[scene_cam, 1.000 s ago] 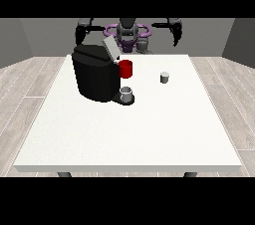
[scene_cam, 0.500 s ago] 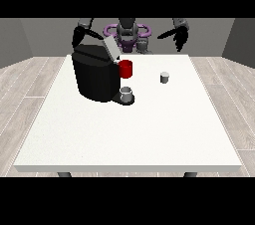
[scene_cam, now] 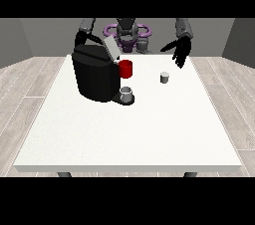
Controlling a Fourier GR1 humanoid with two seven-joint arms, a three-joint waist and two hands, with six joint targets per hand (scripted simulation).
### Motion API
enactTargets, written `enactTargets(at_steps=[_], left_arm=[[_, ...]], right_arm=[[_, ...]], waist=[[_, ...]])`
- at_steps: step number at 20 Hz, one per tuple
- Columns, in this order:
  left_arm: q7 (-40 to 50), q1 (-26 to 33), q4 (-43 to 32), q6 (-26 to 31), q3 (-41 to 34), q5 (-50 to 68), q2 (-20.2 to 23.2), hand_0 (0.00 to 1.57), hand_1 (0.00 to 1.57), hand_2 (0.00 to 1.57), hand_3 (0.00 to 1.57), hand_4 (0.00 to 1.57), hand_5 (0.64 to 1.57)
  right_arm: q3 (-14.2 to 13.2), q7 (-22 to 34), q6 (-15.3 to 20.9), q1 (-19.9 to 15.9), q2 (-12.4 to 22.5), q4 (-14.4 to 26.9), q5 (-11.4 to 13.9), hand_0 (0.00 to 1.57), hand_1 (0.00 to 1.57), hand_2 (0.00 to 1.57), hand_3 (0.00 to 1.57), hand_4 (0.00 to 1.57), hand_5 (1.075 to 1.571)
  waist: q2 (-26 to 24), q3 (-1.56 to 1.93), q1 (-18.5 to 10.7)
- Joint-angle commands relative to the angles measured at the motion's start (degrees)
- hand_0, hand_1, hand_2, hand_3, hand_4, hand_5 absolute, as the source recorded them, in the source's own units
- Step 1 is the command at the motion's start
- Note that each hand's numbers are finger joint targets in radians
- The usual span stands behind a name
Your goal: Insert the coffee pod into the coffee machine and close the lid
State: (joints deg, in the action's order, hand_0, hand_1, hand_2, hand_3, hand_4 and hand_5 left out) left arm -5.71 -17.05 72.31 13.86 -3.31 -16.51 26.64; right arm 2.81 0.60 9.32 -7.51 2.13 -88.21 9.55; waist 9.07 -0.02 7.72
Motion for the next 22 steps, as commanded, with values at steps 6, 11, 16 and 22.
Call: enactTargets(at_steps=[6, 11, 16, 22], left_arm=[[-0.1, -7.6, -11.3, 1.5, 2.0, -6.4, 0.6, 0.00, 0.00, 0.00, 0.00, 0.00, 1.571], [-4.9, -10.3, -18.5, -4.1, 2.4, -12.1, 0.0, 0.00, 0.00, 0.29, 0.00, 0.00, 1.571], [-5.9, -13.8, -21.4, -9.5, 3.3, -16.1, -3.1, 0.95, 0.95, 0.97, 0.66, 0.00, 1.571], [-6.9, -16.1, -24.2, -13.5, 5.8, -23.0, -1.4, 1.04, 1.04, 1.11, 0.91, 0.46, 1.571]], right_arm=[[0.4, 1.8, -0.7, -3.7, -2.1, 3.8, -1.2, 0.00, 0.00, 0.00, 0.00, 0.00, 1.571], [-0.2, 3.3, 0.9, -7.7, -1.5, 5.1, 1.0, 0.00, 0.00, 0.00, 0.00, 0.00, 1.571], [1.0, 0.5, 1.4, -7.1, -2.1, 8.9, 0.9, 0.00, 0.00, 0.00, 0.00, 0.00, 1.571], [1.2, -1.5, -0.5, -7.7, -2.0, 9.7, 1.1, 0.00, 0.00, 0.00, 0.00, 0.00, 1.571]], waist=[[2.9, 0.02, 0.9], [5.2, -0.01, 0.1], [4.6, 0.01, 0.0], [5.3, 0.01, 1.3]])
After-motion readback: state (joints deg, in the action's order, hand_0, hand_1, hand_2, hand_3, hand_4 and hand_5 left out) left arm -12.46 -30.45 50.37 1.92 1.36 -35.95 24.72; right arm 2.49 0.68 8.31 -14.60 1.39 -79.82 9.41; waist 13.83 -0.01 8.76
